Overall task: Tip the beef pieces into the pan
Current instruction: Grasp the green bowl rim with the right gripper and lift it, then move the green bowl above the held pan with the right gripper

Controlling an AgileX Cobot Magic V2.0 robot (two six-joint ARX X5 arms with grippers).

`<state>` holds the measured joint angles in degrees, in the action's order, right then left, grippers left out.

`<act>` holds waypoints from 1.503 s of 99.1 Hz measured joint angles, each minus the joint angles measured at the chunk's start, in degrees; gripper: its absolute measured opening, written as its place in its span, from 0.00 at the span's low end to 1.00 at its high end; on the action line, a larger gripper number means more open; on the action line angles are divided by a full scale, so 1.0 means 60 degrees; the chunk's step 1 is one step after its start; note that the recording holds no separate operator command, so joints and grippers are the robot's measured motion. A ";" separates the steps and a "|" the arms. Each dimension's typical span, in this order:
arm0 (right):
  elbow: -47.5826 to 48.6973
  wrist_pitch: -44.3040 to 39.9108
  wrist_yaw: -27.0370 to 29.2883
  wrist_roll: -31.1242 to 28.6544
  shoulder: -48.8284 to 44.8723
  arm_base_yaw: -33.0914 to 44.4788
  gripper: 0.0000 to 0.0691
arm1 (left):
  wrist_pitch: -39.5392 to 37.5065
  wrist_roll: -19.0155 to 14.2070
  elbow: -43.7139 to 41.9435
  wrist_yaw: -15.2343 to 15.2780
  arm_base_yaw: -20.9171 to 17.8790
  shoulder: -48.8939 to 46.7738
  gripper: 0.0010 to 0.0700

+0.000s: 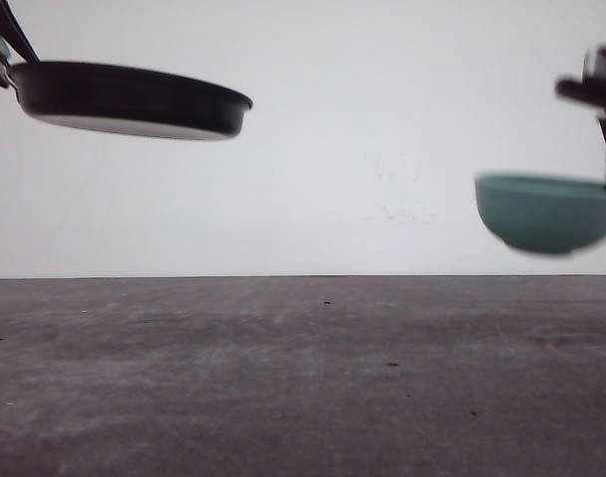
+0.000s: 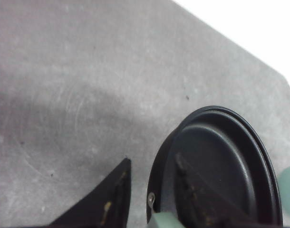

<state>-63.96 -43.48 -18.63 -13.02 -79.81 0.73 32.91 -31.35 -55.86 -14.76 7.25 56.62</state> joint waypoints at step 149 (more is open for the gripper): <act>0.0000 0.2871 0.4754 0.0171 0.2484 -0.7271 0.02 | -0.1810 -0.1559 0.0000 -0.0291 0.3840 0.2892 0.18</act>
<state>-63.96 -26.26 9.89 -11.99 -64.90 -42.89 22.04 -40.71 -55.86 -16.51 30.28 73.97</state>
